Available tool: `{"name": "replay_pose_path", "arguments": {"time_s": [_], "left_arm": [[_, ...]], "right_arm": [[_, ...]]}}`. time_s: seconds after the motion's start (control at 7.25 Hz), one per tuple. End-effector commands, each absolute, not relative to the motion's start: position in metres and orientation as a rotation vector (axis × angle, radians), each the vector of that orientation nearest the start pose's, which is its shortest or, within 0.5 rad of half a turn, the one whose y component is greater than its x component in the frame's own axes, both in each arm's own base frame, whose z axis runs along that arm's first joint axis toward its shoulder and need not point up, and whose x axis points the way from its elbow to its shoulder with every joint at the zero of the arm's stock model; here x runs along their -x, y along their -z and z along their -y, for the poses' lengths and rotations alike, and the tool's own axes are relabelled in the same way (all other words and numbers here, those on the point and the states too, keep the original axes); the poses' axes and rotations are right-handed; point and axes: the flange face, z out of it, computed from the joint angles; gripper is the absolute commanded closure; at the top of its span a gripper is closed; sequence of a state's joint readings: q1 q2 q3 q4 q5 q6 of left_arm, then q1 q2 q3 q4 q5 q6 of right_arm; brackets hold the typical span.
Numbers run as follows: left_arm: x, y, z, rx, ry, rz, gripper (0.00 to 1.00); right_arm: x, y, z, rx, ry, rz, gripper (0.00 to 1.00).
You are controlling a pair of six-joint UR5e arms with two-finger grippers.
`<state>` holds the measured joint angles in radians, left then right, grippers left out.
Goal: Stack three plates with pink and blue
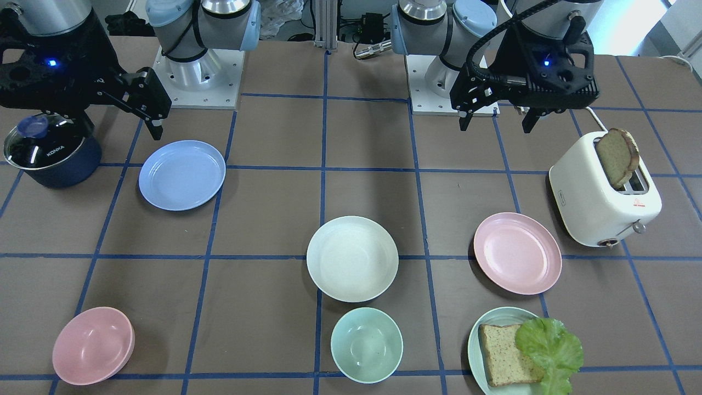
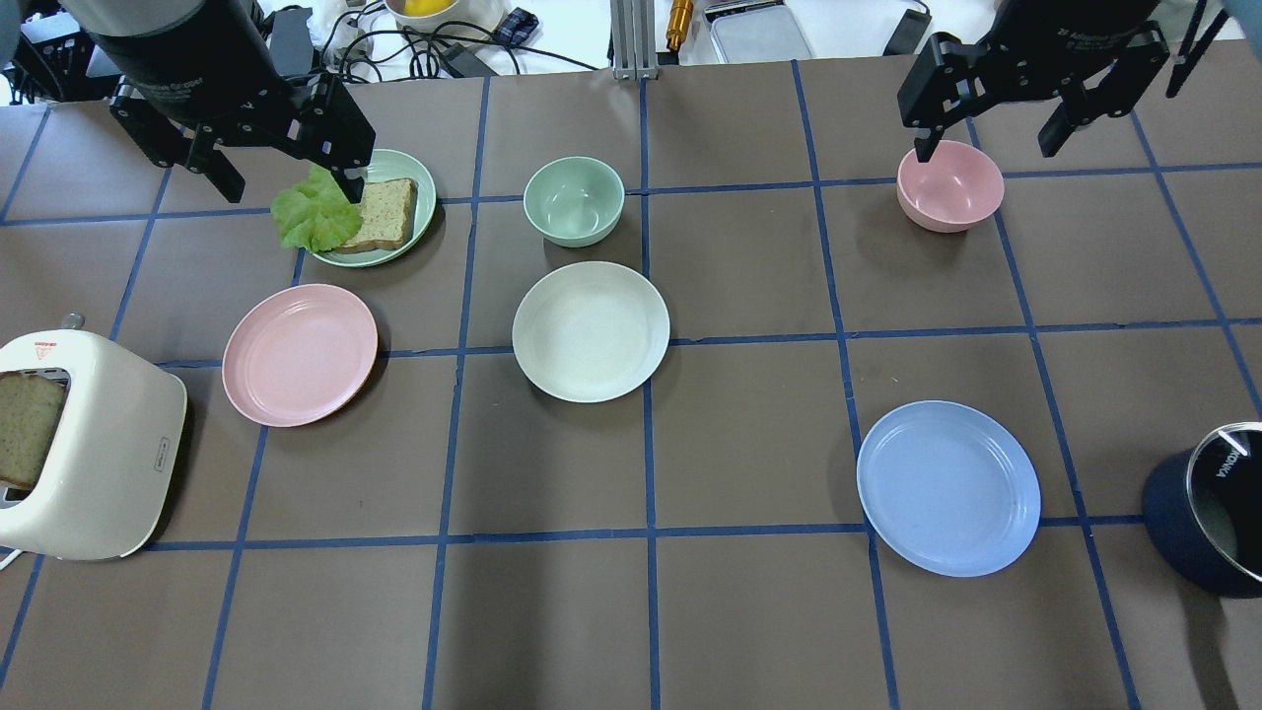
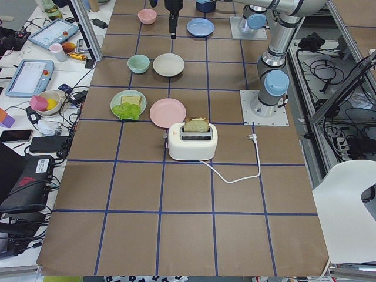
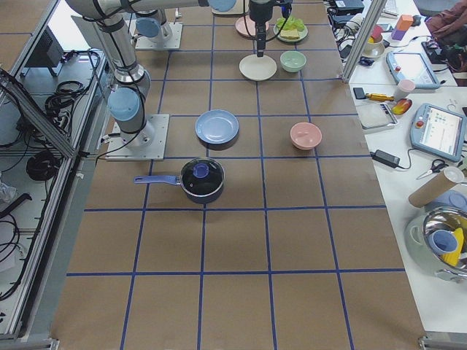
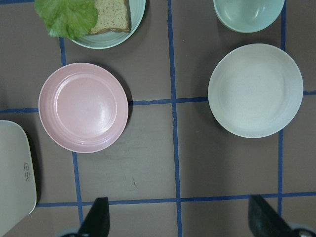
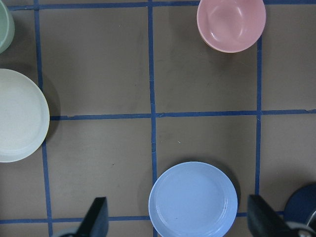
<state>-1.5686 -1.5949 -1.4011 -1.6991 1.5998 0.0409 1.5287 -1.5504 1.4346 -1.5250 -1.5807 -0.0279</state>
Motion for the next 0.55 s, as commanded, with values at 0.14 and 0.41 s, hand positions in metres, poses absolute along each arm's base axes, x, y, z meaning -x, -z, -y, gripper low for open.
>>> {"name": "replay_pose_path", "arguments": {"time_s": [0.14,0.41], "left_arm": [[0.1254,-0.5465,0.4999,-0.059,0.025,-3.114,0.00],[0.1258,-0.5465,0.4997,-0.066,0.025,-3.111,0.00]], "right_arm": [[-0.1126,-0.5396,0.5090,-0.020,0.104,-3.147,0.00],[-0.1134,-0.5406,0.5084,-0.017,0.108,-3.147,0.00]]}}
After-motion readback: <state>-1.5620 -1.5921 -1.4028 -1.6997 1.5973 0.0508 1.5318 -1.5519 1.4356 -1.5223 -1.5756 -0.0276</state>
